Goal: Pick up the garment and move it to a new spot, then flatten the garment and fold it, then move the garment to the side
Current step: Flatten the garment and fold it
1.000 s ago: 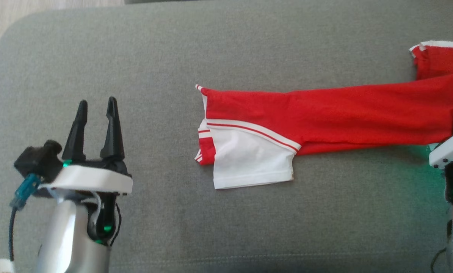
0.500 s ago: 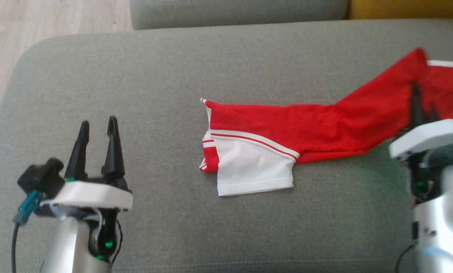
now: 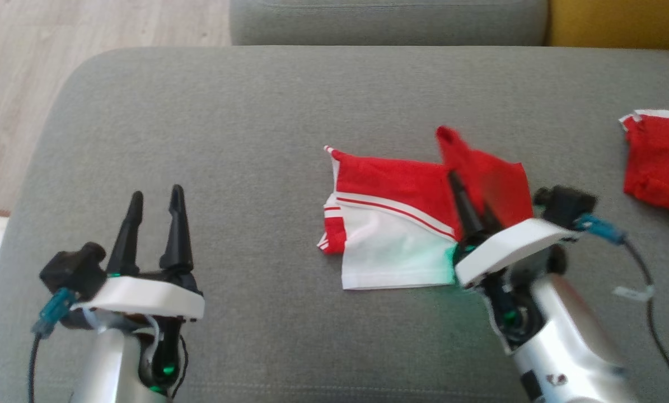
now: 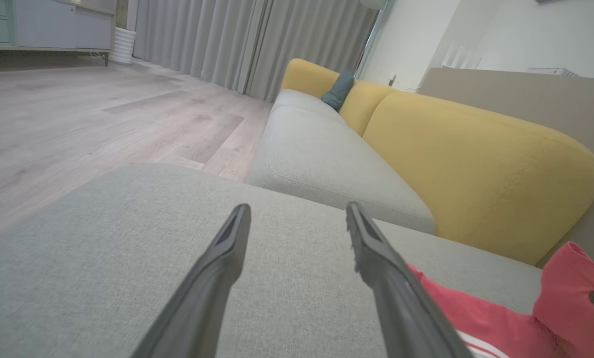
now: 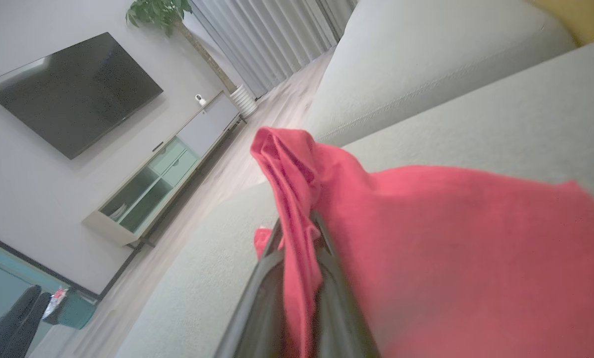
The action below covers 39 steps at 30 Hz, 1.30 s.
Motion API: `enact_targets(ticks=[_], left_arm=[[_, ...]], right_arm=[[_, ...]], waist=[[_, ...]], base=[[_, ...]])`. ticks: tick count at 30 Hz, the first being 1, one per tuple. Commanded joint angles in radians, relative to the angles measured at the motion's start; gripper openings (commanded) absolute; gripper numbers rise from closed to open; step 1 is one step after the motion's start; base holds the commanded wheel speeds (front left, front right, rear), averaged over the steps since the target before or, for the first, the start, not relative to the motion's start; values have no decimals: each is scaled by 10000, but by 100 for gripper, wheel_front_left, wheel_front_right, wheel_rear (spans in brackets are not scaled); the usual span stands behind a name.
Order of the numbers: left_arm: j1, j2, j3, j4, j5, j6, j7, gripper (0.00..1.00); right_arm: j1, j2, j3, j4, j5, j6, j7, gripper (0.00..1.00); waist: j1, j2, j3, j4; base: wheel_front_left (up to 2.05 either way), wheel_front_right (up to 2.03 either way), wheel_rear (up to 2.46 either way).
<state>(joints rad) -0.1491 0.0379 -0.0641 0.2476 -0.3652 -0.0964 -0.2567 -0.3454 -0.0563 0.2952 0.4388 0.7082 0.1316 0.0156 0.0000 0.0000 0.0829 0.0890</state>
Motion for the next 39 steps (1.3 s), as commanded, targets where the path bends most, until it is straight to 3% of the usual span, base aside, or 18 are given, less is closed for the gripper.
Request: enact_targets(ticks=[1, 11, 20, 21, 22, 31, 34, 39], left_arm=[[-361, 124, 157, -256, -48, 35, -51, 100], [-453, 124, -167, -139, -195, 100, -51, 100], [-443, 124, -121, -71, -231, 104, -51, 100], [-442, 124, -96, -63, -227, 103, -51, 100], [-447, 124, -70, -55, -223, 105, -51, 100], [-482, 124, 207, -143, -154, 82, -51, 100], [-510, 124, 249, -279, -160, 73, -51, 100], [-504, 124, 252, -568, -168, 94, -51, 100]], right_arm=[[-744, 59, 599, -1, 451, -9, -381, 0], [-2378, 60, 3269, 2383, 2633, -9, -2011, 0], [-3078, 60, 5154, 3528, 3753, -9, -2524, 2], [-3144, 60, 5377, 3631, 3843, -9, -2556, 77], [-3203, 60, 5577, 3684, 3956, -9, -2588, 100], [-4071, 60, 6592, 3488, 4894, -9, -2763, 100], [-4456, 60, 5913, 3732, 4310, -9, -2769, 100], [-4696, 15, 4071, 4275, 2231, -9, -2771, 100]], waist=[[0, 0, 16, 187], [0, 0, 386, 1085], [0, 0, 561, 1350], [0, 0, 567, 1333], [0, 0, 570, 1305], [0, 0, 425, 440], [0, 0, 384, 118], [0, 0, 313, -350]], base=[[0, 0, 0], [0, 0, 0], [0, 0, 0], [0, 0, 0], [0, 0, 0], [0, 0, 0], [0, 0, 0], [0, 0, 0]])
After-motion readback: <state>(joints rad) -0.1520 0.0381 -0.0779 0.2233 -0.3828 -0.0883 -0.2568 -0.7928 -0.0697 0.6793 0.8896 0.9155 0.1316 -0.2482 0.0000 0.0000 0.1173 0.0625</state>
